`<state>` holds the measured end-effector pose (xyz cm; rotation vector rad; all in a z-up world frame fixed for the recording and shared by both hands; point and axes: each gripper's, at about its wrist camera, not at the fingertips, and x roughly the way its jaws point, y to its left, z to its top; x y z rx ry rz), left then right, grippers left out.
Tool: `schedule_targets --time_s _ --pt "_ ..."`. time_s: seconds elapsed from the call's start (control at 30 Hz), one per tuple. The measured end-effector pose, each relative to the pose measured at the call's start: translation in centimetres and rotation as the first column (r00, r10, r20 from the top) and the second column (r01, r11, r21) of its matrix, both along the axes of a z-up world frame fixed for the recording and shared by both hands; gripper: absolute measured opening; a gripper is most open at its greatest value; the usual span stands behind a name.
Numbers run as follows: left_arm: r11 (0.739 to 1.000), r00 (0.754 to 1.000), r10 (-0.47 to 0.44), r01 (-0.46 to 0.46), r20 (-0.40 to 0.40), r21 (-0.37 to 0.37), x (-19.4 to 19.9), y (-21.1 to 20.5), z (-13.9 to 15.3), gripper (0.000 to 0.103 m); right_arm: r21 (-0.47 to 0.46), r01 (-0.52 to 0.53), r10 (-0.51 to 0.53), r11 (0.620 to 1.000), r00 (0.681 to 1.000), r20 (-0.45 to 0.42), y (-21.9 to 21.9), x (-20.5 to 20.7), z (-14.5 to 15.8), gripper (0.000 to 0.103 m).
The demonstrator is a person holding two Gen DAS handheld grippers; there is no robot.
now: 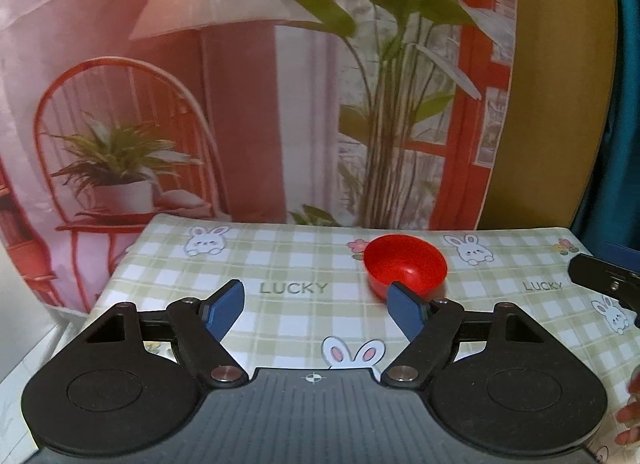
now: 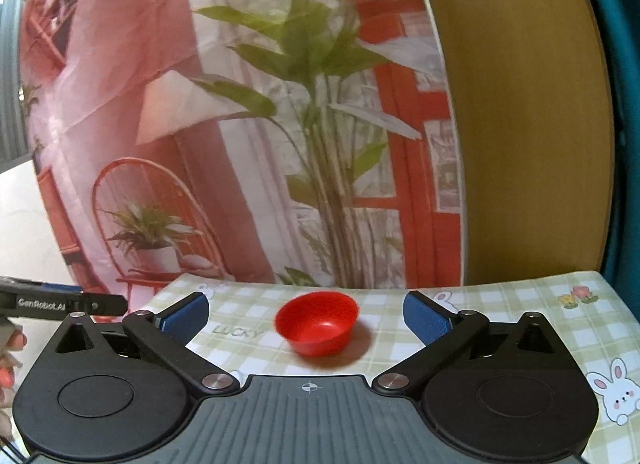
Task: Organize plates and bowls
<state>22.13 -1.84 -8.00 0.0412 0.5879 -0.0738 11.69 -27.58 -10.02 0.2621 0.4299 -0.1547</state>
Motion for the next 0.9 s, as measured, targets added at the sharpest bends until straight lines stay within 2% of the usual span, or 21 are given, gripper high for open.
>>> schedule_targets --time_s 0.17,0.37,0.5,0.57,0.63,0.77,0.9 --pt "0.999 0.999 -0.040 0.040 -0.004 -0.003 2.4 -0.9 -1.2 0.081 0.006 -0.011 0.012 1.000 0.999 -0.044 -1.4 1.9 -1.1 0.103" --pt "0.996 0.998 -0.055 0.054 -0.012 -0.072 6.6 -1.0 -3.2 0.081 0.036 -0.028 0.032 0.999 0.991 -0.134 -2.9 5.7 -3.2 0.103" --pt "0.994 0.997 -0.059 0.055 -0.045 -0.097 9.7 -1.5 -5.1 0.081 0.011 -0.041 0.043 0.999 0.983 -0.180 -3.2 8.5 -5.2 0.102" --pt "0.992 0.995 -0.072 0.064 -0.064 -0.112 11.3 -1.7 -6.2 0.081 0.011 -0.040 0.042 0.999 0.978 -0.206 -3.5 10.1 -6.4 0.094" --pt "0.991 0.994 -0.078 0.068 -0.083 -0.118 12.7 -2.0 -7.3 0.081 0.019 -0.038 0.041 0.999 0.974 -0.221 -3.9 11.5 -7.6 0.078" --pt "0.992 0.989 -0.064 0.048 -0.137 -0.116 15.0 -2.4 -9.4 0.080 0.026 -0.037 0.042 0.999 0.969 -0.245 -4.6 13.9 -10.0 0.065" --pt "0.991 0.980 -0.065 0.041 -0.187 -0.125 16.8 -2.7 -11.2 0.072 0.038 -0.071 0.078 0.997 0.960 -0.268 -4.8 15.9 -12.0 0.051"
